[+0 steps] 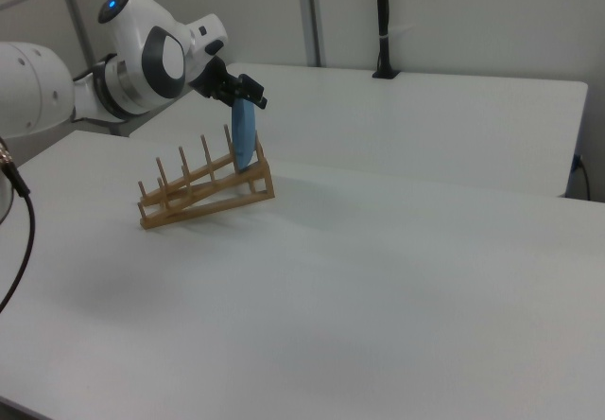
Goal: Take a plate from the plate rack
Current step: 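Lower the gripper onto the plate rim and close on it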
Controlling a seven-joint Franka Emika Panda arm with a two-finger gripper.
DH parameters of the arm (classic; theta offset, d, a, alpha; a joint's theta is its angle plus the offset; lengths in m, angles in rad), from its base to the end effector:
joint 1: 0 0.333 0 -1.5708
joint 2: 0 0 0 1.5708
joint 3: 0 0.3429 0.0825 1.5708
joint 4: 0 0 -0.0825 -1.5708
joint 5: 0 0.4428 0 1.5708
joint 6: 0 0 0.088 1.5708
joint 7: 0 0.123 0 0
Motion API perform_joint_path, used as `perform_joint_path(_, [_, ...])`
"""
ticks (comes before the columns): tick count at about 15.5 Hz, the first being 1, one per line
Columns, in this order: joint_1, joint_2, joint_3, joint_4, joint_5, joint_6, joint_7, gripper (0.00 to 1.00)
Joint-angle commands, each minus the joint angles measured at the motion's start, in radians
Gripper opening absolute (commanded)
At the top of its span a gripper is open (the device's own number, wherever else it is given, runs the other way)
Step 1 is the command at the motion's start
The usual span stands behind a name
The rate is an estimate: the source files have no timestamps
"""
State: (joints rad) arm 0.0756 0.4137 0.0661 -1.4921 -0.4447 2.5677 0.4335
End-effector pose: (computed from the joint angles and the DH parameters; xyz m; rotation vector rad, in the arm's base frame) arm 0.7961 0.1076 0.5032 2.8183 -0.0195 1.0609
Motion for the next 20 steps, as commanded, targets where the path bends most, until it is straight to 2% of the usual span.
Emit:
perform_joint_path(1, [0.033, 0.069, -0.016, 0.067, -0.075, 0.032, 0.091, 0.93])
perform_joint_path(4, [0.042, 0.080, -0.016, 0.069, -0.094, 0.035, 0.135, 0.86])
perform_joint_path(7, [0.042, 0.088, -0.016, 0.082, -0.094, 0.048, 0.175, 0.50])
perform_joint_path(9, [0.042, 0.088, -0.017, 0.082, -0.092, 0.060, 0.177, 0.36])
perform_joint_path(10, [0.041, 0.088, -0.017, 0.082, -0.092, 0.061, 0.177, 0.34])
perform_joint_path(14, [0.035, 0.086, -0.020, 0.081, -0.095, 0.066, 0.171, 0.12])
perform_joint_path(17, [0.030, 0.085, -0.020, 0.081, -0.101, 0.066, 0.157, 0.00])
perform_joint_path(20, [0.029, 0.076, -0.020, 0.081, -0.106, 0.065, 0.151, 0.00])
